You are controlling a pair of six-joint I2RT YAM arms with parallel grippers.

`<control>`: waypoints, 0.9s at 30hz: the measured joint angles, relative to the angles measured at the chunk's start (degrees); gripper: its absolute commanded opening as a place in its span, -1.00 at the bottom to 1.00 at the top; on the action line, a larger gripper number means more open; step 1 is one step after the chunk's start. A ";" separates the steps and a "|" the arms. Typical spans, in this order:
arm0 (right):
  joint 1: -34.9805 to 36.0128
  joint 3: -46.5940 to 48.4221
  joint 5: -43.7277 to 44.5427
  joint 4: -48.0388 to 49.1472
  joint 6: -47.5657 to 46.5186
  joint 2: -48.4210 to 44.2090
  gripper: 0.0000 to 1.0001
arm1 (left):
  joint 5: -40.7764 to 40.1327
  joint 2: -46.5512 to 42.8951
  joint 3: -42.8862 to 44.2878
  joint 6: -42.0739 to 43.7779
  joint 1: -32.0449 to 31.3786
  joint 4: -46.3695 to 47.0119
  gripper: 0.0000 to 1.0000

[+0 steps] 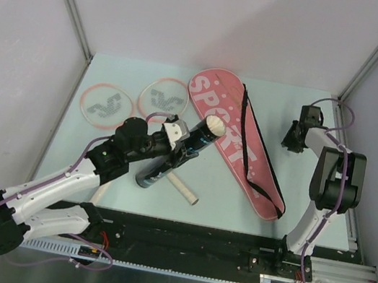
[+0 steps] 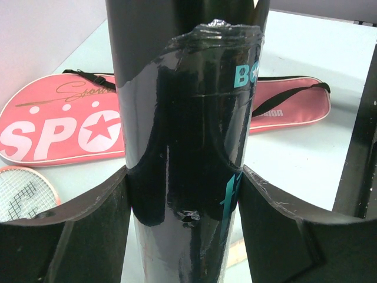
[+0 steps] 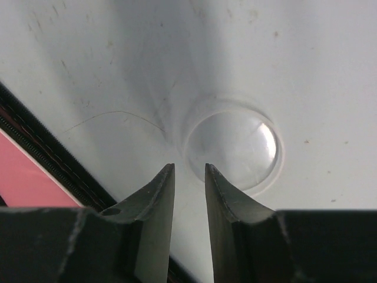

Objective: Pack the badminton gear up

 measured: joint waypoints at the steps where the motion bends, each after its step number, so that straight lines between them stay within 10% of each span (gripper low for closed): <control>1: 0.37 0.02 0.11 0.22 -0.70 0.26 -0.44 | 0.13 0.00 0.00 -0.07 0.00 0.00 -0.99; 10: 2.91 1.88 3.17 1.70 -3.58 3.61 -0.99 | 0.20 0.02 0.00 -0.11 -0.07 0.00 -0.99; 18: 5.70 2.82 5.66 0.52 -4.87 3.23 -1.00 | 0.17 0.02 0.00 -0.11 -0.11 0.02 -0.99; 27: 17.66 3.93 -19.45 -3.72 -2.01 -27.52 -1.00 | 0.33 0.26 0.00 0.02 -0.37 0.11 -0.99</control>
